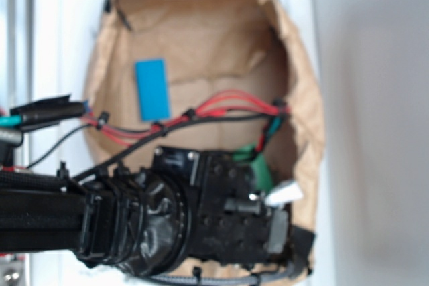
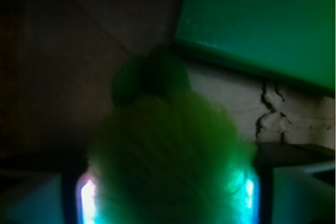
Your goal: Grab the green animal.
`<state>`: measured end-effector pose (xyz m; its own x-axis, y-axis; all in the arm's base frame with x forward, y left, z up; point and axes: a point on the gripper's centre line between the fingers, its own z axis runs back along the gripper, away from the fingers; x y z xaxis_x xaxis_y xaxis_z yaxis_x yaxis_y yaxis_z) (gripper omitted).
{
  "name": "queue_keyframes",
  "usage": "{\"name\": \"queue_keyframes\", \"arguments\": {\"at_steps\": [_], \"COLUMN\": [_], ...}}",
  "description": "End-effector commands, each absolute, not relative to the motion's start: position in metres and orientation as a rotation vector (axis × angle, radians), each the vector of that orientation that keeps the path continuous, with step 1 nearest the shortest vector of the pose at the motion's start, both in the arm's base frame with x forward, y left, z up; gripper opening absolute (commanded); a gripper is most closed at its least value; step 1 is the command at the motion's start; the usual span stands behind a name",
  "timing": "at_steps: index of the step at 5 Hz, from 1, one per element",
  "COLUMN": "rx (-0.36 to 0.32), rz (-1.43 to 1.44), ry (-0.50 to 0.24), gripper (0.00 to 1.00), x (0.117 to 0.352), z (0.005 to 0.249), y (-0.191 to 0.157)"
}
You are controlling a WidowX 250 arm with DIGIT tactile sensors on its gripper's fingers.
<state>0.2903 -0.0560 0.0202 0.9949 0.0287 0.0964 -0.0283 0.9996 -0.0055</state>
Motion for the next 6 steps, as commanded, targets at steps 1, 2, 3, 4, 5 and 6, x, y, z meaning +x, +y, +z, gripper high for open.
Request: {"name": "queue_keyframes", "arguments": {"at_steps": [1,2,3,4,5,6], "rx": [-0.022,-0.045,-0.051,-0.032,-0.064,-0.049], "rz": [0.125,0.186,0.254,0.289,0.29,0.284], "ry": [-0.129,-0.167,-0.177,-0.194,-0.207,-0.246], "gripper": [0.0,0.0,0.0,0.0,0.0,0.0], "x": [0.299,0.296,0.294,0.294,0.287,0.273], "z": [0.063,0.09,0.108,0.114,0.129,0.151], "y": [-0.024,-0.003,0.013,0.021,0.028,0.026]}}
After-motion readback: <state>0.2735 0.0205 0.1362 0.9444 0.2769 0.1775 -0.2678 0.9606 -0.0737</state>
